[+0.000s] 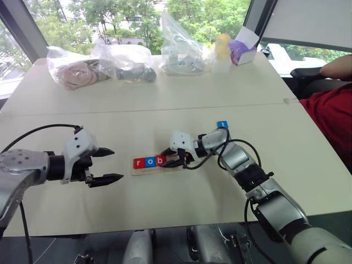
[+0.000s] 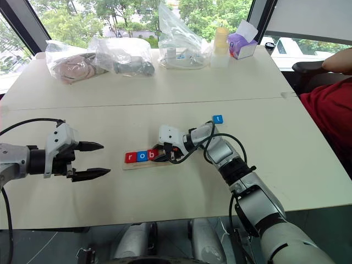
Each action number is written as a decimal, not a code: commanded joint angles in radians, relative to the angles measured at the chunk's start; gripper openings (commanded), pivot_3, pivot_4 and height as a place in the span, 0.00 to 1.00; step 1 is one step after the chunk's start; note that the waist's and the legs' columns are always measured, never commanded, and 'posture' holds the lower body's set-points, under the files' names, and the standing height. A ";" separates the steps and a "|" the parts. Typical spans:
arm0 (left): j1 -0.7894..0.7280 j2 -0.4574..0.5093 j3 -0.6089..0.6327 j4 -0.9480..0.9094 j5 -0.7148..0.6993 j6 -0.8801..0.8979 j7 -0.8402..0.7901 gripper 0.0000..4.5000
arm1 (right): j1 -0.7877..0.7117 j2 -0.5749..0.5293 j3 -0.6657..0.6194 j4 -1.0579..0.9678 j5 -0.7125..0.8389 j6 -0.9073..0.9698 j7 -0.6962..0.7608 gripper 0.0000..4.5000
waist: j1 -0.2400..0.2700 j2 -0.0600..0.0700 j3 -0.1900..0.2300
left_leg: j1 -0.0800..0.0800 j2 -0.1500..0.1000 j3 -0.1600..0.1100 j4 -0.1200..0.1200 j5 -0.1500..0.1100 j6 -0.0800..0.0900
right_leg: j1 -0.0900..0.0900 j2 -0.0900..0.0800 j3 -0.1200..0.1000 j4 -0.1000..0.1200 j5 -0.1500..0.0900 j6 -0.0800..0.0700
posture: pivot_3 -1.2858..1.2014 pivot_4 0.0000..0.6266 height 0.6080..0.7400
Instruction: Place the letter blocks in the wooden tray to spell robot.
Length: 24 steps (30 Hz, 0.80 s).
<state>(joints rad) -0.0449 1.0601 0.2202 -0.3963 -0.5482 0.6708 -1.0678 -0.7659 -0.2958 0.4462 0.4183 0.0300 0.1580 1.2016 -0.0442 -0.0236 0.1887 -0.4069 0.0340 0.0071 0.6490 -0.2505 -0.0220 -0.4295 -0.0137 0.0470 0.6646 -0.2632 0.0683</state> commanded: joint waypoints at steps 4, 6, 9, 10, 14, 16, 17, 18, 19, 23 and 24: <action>-0.005 -0.003 0.005 -0.020 0.002 -0.006 0.012 1.00 | -0.017 0.011 -0.015 -0.009 -0.005 -0.019 0.004 0.49 | 0.000 0.000 0.000 | 0.000 0.000 0.000 0.000 0.000 0.000 | 0.000 0.000 0.000 0.000 0.000 0.000 | 0.52 0.24 1.00; -0.008 -0.004 0.001 -0.018 0.003 -0.007 0.013 1.00 | -0.020 0.017 -0.020 -0.011 -0.005 -0.011 -0.005 0.70 | 0.000 0.000 0.000 | 0.000 0.000 0.000 0.000 0.000 0.000 | 0.000 0.000 0.000 0.000 0.000 0.000 | 0.52 0.24 1.00; -0.014 -0.005 -0.004 -0.012 0.008 -0.012 0.015 1.00 | -0.030 0.023 -0.035 -0.007 0.000 -0.004 -0.022 0.92 | 0.000 0.000 0.000 | 0.000 0.000 0.000 0.000 0.000 0.000 | 0.000 0.000 0.000 0.000 0.000 0.000 | 0.52 0.24 1.00; -0.015 -0.006 -0.006 -0.011 0.009 -0.013 0.015 1.00 | -0.032 0.024 -0.038 -0.005 0.000 -0.004 -0.026 0.92 | 0.000 0.000 0.000 | 0.000 0.000 0.000 0.000 0.000 0.000 | 0.000 0.000 0.000 0.000 0.000 0.000 | 0.52 0.24 1.00; -0.020 -0.008 -0.014 -0.009 0.016 -0.018 0.016 1.00 | -0.036 0.019 -0.070 -0.023 0.014 0.019 -0.047 0.92 | 0.000 0.000 0.000 | 0.000 0.000 0.000 0.000 0.000 0.000 | 0.000 0.000 0.000 0.000 0.000 0.000 | 0.52 0.24 1.00; -0.029 -0.017 -0.013 -0.016 0.012 -0.017 0.024 1.00 | -0.035 0.008 -0.132 -0.070 0.044 0.080 -0.089 0.92 | 0.000 0.000 0.000 | 0.000 0.000 0.000 0.000 0.000 0.000 | 0.000 0.000 0.000 0.000 0.000 0.000 | 0.52 0.24 1.00; -0.034 -0.023 -0.010 -0.023 0.008 -0.015 0.030 1.00 | -0.032 0.002 -0.163 -0.097 0.060 0.116 -0.109 0.92 | 0.001 0.000 0.000 | 0.000 0.000 0.000 0.000 0.000 0.000 | 0.000 0.000 0.000 0.000 0.000 0.000 | 0.52 0.24 1.00; -0.052 -0.042 0.000 -0.034 -0.021 0.001 0.042 1.00 | -0.014 -0.018 -0.224 -0.158 0.081 0.185 -0.163 0.92 | 0.002 0.000 0.000 | 0.000 0.000 0.000 0.000 0.000 0.000 | 0.000 0.000 0.000 0.000 0.000 0.000 | 0.52 0.24 1.00; -0.066 -0.058 0.010 -0.046 -0.050 0.018 0.051 1.00 | 0.014 -0.037 -0.277 -0.229 0.096 0.254 -0.212 0.92 | 0.007 0.000 0.000 | 0.000 0.000 -0.001 0.000 0.000 0.000 | 0.000 -0.001 0.000 0.000 0.000 0.000 | 0.52 0.24 1.00; -0.115 -0.095 0.005 -0.068 -0.100 0.055 0.073 1.00 | 0.117 -0.064 -0.410 -0.464 0.122 0.507 -0.396 0.92 | 0.015 -0.001 0.000 | -0.001 -0.001 -0.004 0.000 0.000 0.000 | 0.000 -0.004 -0.001 0.000 0.000 0.000 | 0.52 0.24 1.00; -0.125 -0.100 0.001 -0.070 -0.105 0.060 0.077 1.00 | 0.140 -0.067 -0.430 -0.515 0.125 0.559 -0.435 0.92 | 0.017 -0.001 0.000 | -0.001 -0.001 -0.005 0.000 0.000 -0.001 | 0.001 -0.004 -0.001 0.000 0.000 0.000 | 0.52 0.24 1.00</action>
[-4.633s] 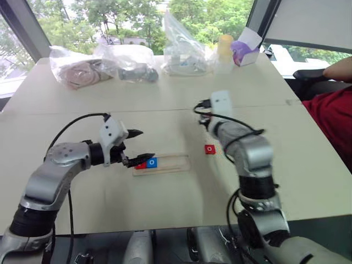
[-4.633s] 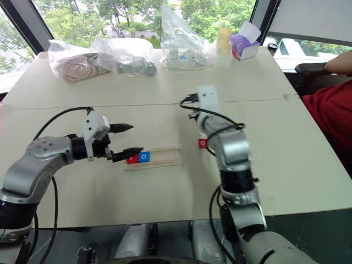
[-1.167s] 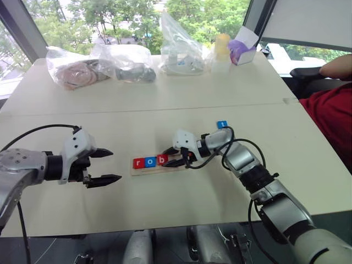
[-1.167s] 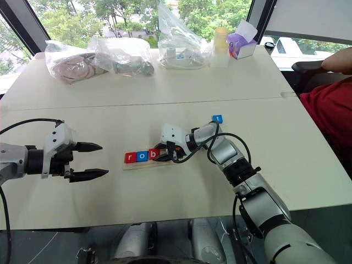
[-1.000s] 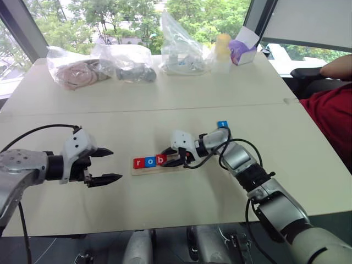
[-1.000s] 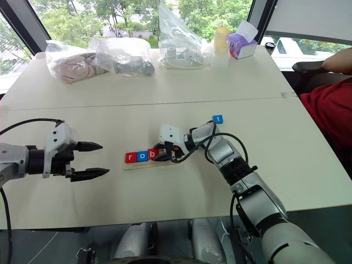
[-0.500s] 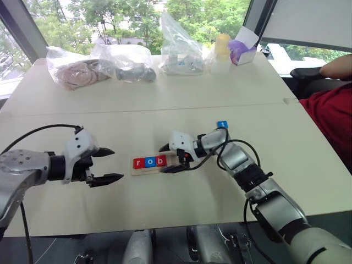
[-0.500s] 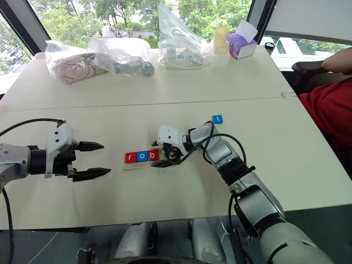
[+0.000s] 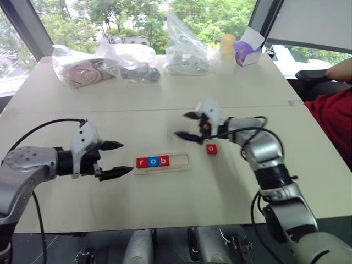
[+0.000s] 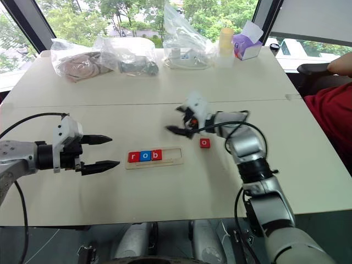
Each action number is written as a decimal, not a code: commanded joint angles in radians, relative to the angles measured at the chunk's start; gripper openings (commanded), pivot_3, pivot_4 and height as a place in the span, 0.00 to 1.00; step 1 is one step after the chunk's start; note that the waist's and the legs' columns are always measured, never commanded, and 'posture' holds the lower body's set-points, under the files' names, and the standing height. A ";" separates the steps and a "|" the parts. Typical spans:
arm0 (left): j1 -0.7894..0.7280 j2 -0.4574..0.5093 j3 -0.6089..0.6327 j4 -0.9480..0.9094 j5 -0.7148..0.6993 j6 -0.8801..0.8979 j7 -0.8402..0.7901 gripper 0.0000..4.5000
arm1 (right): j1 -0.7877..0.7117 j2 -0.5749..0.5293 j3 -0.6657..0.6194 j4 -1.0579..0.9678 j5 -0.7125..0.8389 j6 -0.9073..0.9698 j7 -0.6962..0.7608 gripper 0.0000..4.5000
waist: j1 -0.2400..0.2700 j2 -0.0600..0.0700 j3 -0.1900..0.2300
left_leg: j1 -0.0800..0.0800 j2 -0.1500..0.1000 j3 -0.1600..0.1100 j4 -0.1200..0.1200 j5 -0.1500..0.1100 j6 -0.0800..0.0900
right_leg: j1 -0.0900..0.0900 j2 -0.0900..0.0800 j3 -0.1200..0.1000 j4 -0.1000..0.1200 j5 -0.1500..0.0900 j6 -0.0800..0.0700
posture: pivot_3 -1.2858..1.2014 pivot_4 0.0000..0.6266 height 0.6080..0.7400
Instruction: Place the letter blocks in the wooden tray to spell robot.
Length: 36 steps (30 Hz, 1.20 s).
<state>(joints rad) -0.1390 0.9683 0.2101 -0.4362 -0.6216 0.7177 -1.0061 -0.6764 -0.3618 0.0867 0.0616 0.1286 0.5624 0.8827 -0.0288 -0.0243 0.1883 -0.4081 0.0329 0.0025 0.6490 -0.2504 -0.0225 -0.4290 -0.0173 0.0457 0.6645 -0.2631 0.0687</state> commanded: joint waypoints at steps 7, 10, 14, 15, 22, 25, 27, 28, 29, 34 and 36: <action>-0.149 -0.045 -0.110 0.039 0.015 -0.024 -0.007 1.00 | 0.177 0.103 -0.190 -0.495 -0.037 0.634 -0.485 0.92 | -0.012 0.000 0.000 | 0.001 0.000 0.001 0.000 0.001 -0.002 | 0.000 0.004 0.001 0.001 0.000 0.000 | 0.52 0.24 1.00; -0.182 -0.048 -0.156 0.082 0.050 -0.059 -0.031 1.00 | 0.213 0.173 -0.185 -0.601 -0.057 0.774 -0.588 0.92 | -0.017 0.001 0.000 | 0.001 0.000 0.001 0.000 0.001 -0.002 | 0.000 0.005 0.001 0.001 0.000 0.000 | 0.52 0.24 1.00; -0.196 -0.054 -0.203 0.108 0.093 -0.097 -0.046 1.00 | 0.255 0.260 -0.151 -0.641 -0.032 0.850 -0.642 0.92 | -0.017 0.001 0.000 | 0.001 0.000 0.001 -0.001 0.001 -0.002 | -0.001 0.005 0.001 0.001 0.000 0.000 | 0.52 0.24 1.00; -0.199 -0.058 -0.209 0.110 0.095 -0.099 -0.047 1.00 | 0.264 0.269 -0.140 -0.639 -0.033 0.850 -0.654 0.92 | -0.016 0.001 0.000 | 0.001 0.000 0.002 -0.001 0.001 -0.002 | -0.001 0.005 0.001 0.000 0.000 -0.001 | 0.52 0.24 1.00; -0.191 -0.068 -0.212 0.106 0.104 -0.102 -0.042 1.00 | 0.293 0.298 -0.114 -0.597 -0.045 0.863 -0.727 0.92 | -0.015 0.000 0.000 | 0.000 0.000 0.002 0.000 0.001 -0.002 | -0.001 0.004 0.001 0.000 0.000 0.000 | 0.52 0.24 1.00; -0.184 -0.073 -0.209 0.097 0.106 -0.096 -0.033 1.00 | 0.315 0.290 -0.102 -0.552 -0.049 0.836 -0.744 0.80 | -0.016 0.000 -0.001 | 0.000 0.000 0.002 -0.001 0.001 -0.002 | -0.001 0.004 0.001 0.000 0.000 0.000 | 0.52 0.24 1.00; -0.179 -0.076 -0.206 0.092 0.107 -0.094 -0.030 1.00 | 0.322 0.288 -0.095 -0.523 -0.047 0.805 -0.750 0.63 | -0.017 -0.001 -0.001 | 0.001 0.000 0.002 -0.001 0.001 -0.001 | 0.000 0.005 0.001 0.000 0.000 0.000 | 0.52 0.24 1.00; -0.177 -0.077 -0.206 0.090 0.109 -0.094 -0.028 1.00 | 0.321 0.288 -0.091 -0.511 -0.045 0.794 -0.753 0.50 | -0.018 -0.001 -0.002 | 0.001 0.000 0.002 -0.001 0.001 -0.001 | 0.000 0.005 0.001 0.000 0.000 0.000 | 0.52 0.24 1.00; -0.175 -0.078 -0.205 0.090 0.110 -0.095 -0.026 1.00 | 0.317 0.288 -0.085 -0.502 -0.044 0.785 -0.757 0.38 | -0.019 -0.002 -0.002 | 0.001 0.000 0.002 -0.001 0.001 -0.001 | 0.000 0.005 0.001 0.000 0.000 0.000 | 0.52 0.24 1.00; -0.167 -0.081 -0.202 0.091 0.115 -0.099 -0.022 1.00 | 0.285 0.278 -0.060 -0.487 -0.045 0.749 -0.768 0.24 | -0.026 -0.002 -0.002 | 0.002 0.001 0.002 -0.001 0.001 -0.001 | 0.001 0.006 0.001 0.000 0.000 -0.001 | 0.52 0.24 1.00; -0.166 -0.082 -0.202 0.090 0.115 -0.100 -0.020 1.00 | 0.282 0.262 -0.054 -0.497 -0.042 0.743 -0.765 0.24 | -0.029 -0.002 -0.002 | 0.002 0.001 0.001 -0.001 0.001 -0.001 | 0.001 0.006 0.001 0.000 0.000 -0.001 | 0.52 0.24 1.00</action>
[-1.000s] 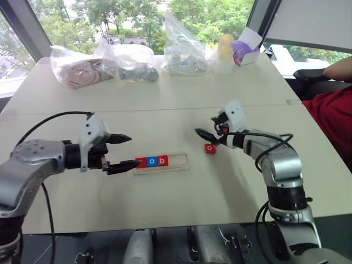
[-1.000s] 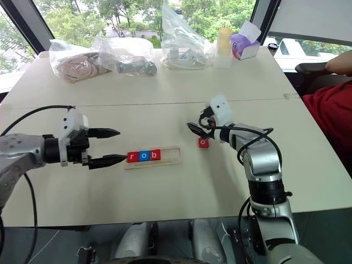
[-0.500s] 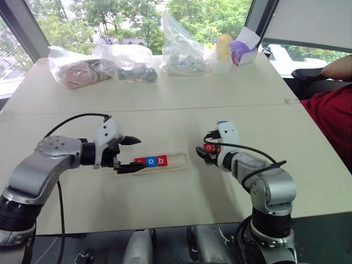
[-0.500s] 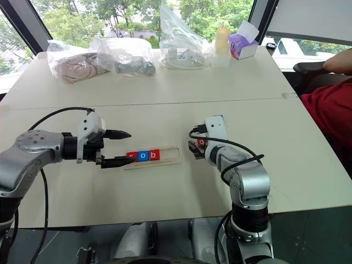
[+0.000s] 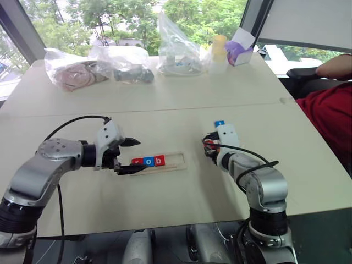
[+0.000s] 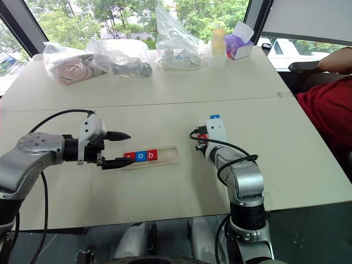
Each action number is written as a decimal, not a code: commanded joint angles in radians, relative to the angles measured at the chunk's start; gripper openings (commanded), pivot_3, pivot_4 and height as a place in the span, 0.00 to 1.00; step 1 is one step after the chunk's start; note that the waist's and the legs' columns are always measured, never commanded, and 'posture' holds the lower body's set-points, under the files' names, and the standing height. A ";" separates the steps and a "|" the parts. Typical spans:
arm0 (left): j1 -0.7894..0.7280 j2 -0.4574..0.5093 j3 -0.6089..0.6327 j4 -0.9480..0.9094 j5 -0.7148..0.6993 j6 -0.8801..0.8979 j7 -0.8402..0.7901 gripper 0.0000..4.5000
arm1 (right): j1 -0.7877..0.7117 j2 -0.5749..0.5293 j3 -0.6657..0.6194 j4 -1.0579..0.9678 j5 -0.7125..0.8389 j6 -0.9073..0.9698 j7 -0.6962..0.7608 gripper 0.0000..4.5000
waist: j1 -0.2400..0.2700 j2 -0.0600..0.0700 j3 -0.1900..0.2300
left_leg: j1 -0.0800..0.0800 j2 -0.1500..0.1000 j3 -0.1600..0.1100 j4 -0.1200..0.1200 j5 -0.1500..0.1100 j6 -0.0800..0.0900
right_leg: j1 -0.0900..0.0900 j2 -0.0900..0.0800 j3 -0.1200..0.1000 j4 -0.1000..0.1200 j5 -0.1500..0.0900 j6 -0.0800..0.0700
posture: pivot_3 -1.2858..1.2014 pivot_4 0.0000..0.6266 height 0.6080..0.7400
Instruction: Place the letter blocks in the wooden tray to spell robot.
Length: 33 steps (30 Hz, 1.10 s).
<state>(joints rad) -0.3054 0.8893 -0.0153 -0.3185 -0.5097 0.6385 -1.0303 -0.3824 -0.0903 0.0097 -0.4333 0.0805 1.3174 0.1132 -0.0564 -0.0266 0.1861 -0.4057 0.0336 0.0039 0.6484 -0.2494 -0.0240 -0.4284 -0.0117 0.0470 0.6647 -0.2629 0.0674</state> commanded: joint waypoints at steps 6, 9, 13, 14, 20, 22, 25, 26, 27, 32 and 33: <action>0.006 -0.008 0.012 -0.032 0.008 -0.024 0.003 1.00 | 0.010 -0.049 -0.043 -0.173 0.039 0.120 0.023 0.24 | 0.002 0.000 0.000 | -0.002 0.000 -0.001 0.000 0.000 0.000 | -0.001 0.000 0.000 0.000 0.000 0.001 | 0.52 0.24 1.00; -0.001 -0.011 -0.002 -0.024 0.018 -0.031 -0.004 1.00 | 0.056 0.053 -0.162 -0.310 0.073 0.279 0.040 0.24 | 0.011 0.000 0.000 | -0.002 0.000 -0.002 -0.001 0.000 0.000 | -0.002 -0.001 0.000 0.000 0.000 0.001 | 0.52 0.24 1.00; -0.026 -0.023 -0.029 0.006 0.035 -0.047 -0.024 1.00 | 0.131 0.075 -0.183 -0.371 0.051 0.297 -0.008 0.24 | 0.013 0.000 0.000 | -0.002 0.000 -0.003 -0.001 0.000 0.000 | -0.002 -0.001 0.000 0.000 -0.001 0.001 | 0.52 0.24 1.00; -0.035 -0.028 -0.035 0.013 0.039 -0.049 -0.028 1.00 | 0.136 0.095 -0.190 -0.369 0.041 0.297 -0.027 0.24 | 0.012 0.000 0.000 | -0.002 0.000 -0.003 -0.001 0.000 0.000 | -0.002 -0.001 0.000 -0.001 -0.001 0.000 | 0.52 0.24 1.00; -0.055 -0.037 -0.044 0.029 0.048 -0.052 -0.043 1.00 | 0.142 0.182 -0.198 -0.354 0.014 0.297 -0.096 0.48 | 0.011 0.000 0.000 | -0.002 -0.001 -0.002 0.000 0.000 0.000 | -0.001 -0.001 0.000 -0.001 -0.002 -0.002 | 0.52 0.24 1.00; -0.055 -0.036 -0.043 0.031 0.052 -0.053 -0.047 1.00 | 0.143 0.185 -0.196 -0.345 0.025 0.297 -0.091 0.68 | 0.011 0.000 0.000 | -0.002 0.000 -0.002 -0.001 0.000 0.000 | -0.001 -0.001 0.000 -0.001 -0.001 -0.001 | 0.52 0.24 1.00; -0.055 -0.031 -0.038 0.029 0.052 -0.049 -0.052 1.00 | 0.115 0.097 -0.171 -0.357 0.060 0.279 -0.035 0.99 | 0.013 0.000 0.000 | -0.002 -0.001 -0.003 -0.001 0.000 0.000 | -0.001 -0.002 0.000 -0.001 -0.001 0.000 | 0.52 0.24 1.00; -0.054 -0.024 -0.036 0.029 0.054 -0.045 -0.055 1.00 | 0.091 0.056 -0.173 -0.371 0.081 0.281 0.000 0.99 | 0.013 0.000 0.000 | -0.002 -0.001 -0.003 0.000 0.000 0.000 | -0.001 -0.002 0.000 -0.002 -0.001 -0.001 | 0.52 0.24 1.00; -0.048 -0.004 -0.035 0.030 0.058 -0.048 -0.074 1.00 | 0.059 -0.016 -0.190 -0.372 0.112 0.265 0.055 0.99 | 0.012 0.000 0.000 | -0.002 -0.001 -0.003 0.000 0.000 0.000 | -0.001 -0.003 0.000 -0.002 -0.002 -0.002 | 0.52 0.24 1.00; -0.059 0.049 -0.020 0.058 0.044 -0.061 -0.153 1.00 | 0.029 -0.449 -0.210 -0.236 0.305 -0.040 0.531 0.99 | 0.013 0.001 0.001 | -0.001 -0.002 0.001 0.000 0.000 0.000 | 0.000 -0.004 0.001 -0.004 -0.002 -0.002 | 0.52 0.24 1.00; -0.069 0.051 -0.021 0.064 0.045 -0.063 -0.161 1.00 | 0.057 -0.548 -0.183 -0.185 0.304 -0.183 0.651 0.99 | 0.015 0.001 0.001 | -0.002 -0.002 0.001 -0.001 0.000 0.000 | 0.001 -0.003 0.000 -0.006 -0.003 -0.001 | 0.52 0.24 1.00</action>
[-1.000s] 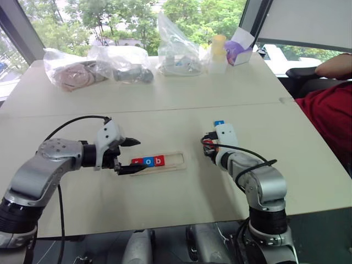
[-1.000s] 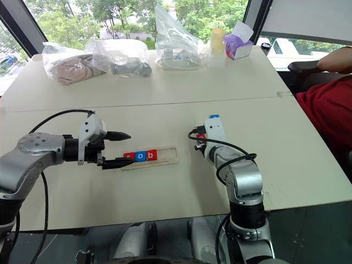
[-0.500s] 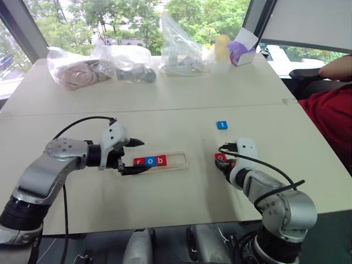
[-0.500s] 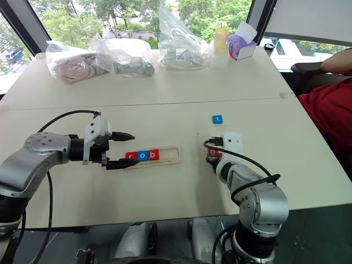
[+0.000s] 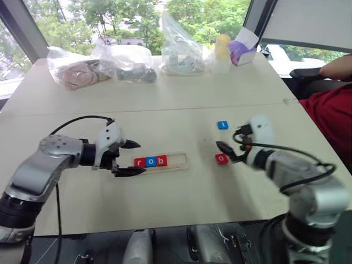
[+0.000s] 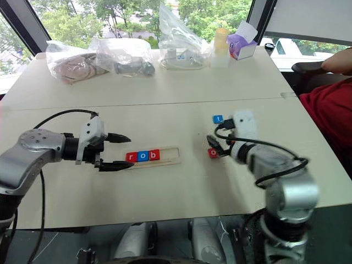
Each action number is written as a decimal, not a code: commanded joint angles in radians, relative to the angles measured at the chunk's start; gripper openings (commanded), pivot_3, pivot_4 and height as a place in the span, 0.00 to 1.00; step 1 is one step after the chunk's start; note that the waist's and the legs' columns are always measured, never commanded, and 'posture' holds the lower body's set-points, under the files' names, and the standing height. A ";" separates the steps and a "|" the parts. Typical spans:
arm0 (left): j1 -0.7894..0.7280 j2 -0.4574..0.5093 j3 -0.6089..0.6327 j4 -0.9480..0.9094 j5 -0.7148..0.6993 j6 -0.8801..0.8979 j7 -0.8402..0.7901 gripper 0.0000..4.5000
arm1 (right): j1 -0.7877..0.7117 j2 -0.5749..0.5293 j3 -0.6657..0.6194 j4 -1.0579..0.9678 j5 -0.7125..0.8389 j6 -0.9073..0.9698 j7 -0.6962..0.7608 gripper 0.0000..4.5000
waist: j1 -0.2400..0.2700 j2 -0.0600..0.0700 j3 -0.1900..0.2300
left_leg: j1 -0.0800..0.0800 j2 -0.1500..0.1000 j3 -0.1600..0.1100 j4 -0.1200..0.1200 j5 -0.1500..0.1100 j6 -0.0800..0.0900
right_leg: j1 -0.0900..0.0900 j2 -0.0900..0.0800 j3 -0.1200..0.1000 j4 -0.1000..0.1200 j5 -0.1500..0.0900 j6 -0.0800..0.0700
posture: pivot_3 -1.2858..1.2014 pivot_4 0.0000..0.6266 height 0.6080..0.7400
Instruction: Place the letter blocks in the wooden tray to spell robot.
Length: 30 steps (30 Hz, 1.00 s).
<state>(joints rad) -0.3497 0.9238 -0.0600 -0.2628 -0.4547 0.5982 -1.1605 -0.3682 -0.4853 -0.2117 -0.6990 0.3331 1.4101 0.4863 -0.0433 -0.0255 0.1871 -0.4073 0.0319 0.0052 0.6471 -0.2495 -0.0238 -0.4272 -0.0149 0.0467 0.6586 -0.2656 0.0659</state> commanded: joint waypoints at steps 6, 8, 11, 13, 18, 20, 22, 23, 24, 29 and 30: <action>-0.050 0.025 0.022 -0.009 -0.030 -0.006 -0.074 1.00 | 0.097 -0.410 0.182 0.508 -0.045 -0.968 0.724 0.99 | -0.003 -0.001 0.000 | -0.001 0.001 0.001 -0.001 -0.002 0.003 | 0.001 0.002 -0.001 -0.004 0.002 0.004 | 0.52 0.24 1.00; -0.036 0.046 0.019 -0.027 -0.024 -0.003 -0.086 1.00 | 0.031 -0.400 0.245 0.671 -0.087 -1.121 0.793 0.99 | -0.007 -0.001 0.000 | 0.000 0.001 0.002 0.000 -0.002 0.003 | 0.001 0.002 0.000 -0.004 0.002 0.004 | 0.52 0.24 1.00; -0.004 0.063 0.029 -0.043 -0.016 -0.004 -0.082 1.00 | -0.059 -0.365 0.316 0.845 -0.139 -1.288 0.853 0.99 | -0.011 0.001 0.001 | 0.000 0.001 0.003 0.001 -0.002 0.003 | 0.001 0.003 0.001 -0.003 0.002 0.003 | 0.52 0.24 1.00; 0.023 0.067 0.052 -0.064 -0.035 0.013 -0.069 1.00 | -0.108 -0.337 0.351 0.945 -0.170 -1.379 0.880 0.99 | -0.010 0.001 0.002 | 0.001 0.002 0.003 0.001 -0.002 0.003 | 0.001 0.003 0.001 -0.001 0.002 0.003 | 0.52 0.24 1.00; 0.091 0.073 0.121 -0.141 -0.087 0.061 -0.033 1.00 | -0.197 -0.291 0.401 1.125 -0.221 -1.523 0.925 0.99 | 0.000 0.001 0.002 | 0.000 0.002 0.003 0.001 -0.002 0.003 | 0.000 0.002 0.001 -0.001 0.002 0.003 | 0.52 0.24 1.00; 0.109 0.075 0.132 -0.179 -0.110 0.084 -0.023 1.00 | -0.211 -0.280 0.412 1.161 -0.222 -1.549 0.951 0.99 | 0.005 0.001 0.002 | 0.000 0.002 0.002 0.001 -0.002 0.003 | 0.000 0.002 0.001 -0.001 0.002 0.003 | 0.52 0.24 1.00; 0.122 0.081 0.137 -0.197 -0.115 0.093 -0.014 1.00 | -0.223 -0.266 0.421 1.199 -0.225 -1.570 0.967 0.94 | 0.005 0.001 0.002 | 0.000 0.002 0.003 0.001 -0.001 0.003 | 0.001 0.001 0.001 -0.001 0.002 0.003 | 0.52 0.24 1.00; 0.123 0.083 0.140 -0.196 -0.115 0.094 -0.010 1.00 | -0.229 -0.260 0.425 1.220 -0.230 -1.583 0.973 0.88 | 0.004 0.001 0.002 | 0.000 0.002 0.003 0.002 -0.001 0.003 | 0.001 0.001 0.001 -0.001 0.002 0.003 | 0.52 0.24 1.00; 0.122 0.083 0.140 -0.193 -0.113 0.093 -0.005 1.00 | -0.234 -0.256 0.428 1.242 -0.236 -1.600 0.977 0.82 | 0.004 0.001 0.002 | 0.000 0.002 0.003 0.002 -0.001 0.003 | 0.001 0.001 0.001 -0.001 0.002 0.003 | 0.52 0.24 1.00; 0.120 0.094 0.139 -0.187 -0.112 0.089 -0.001 1.00 | -0.245 -0.246 0.430 1.274 -0.245 -1.610 0.993 0.26 | 0.000 0.001 0.002 | 0.003 0.001 0.004 0.003 -0.001 0.002 | 0.002 0.001 0.002 0.003 0.002 0.003 | 0.52 0.24 1.00; 0.121 0.097 0.139 -0.184 -0.112 0.088 -0.003 1.00 | -0.245 -0.244 0.426 1.271 -0.243 -1.600 0.988 0.26 | 0.000 0.001 0.002 | 0.004 0.001 0.005 0.003 -0.001 0.002 | 0.002 0.001 0.003 0.004 0.002 0.003 | 0.52 0.24 1.00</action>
<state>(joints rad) -0.2256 1.0026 0.0468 -0.4365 -0.5576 0.6910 -1.1600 -0.6061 -0.7247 0.2220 0.5612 0.1035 -0.2009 1.4795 -0.0434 -0.0243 0.1890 -0.4029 0.0332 0.0104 0.6502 -0.2506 -0.0218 -0.4247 -0.0136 0.0498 0.6626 -0.2636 0.0687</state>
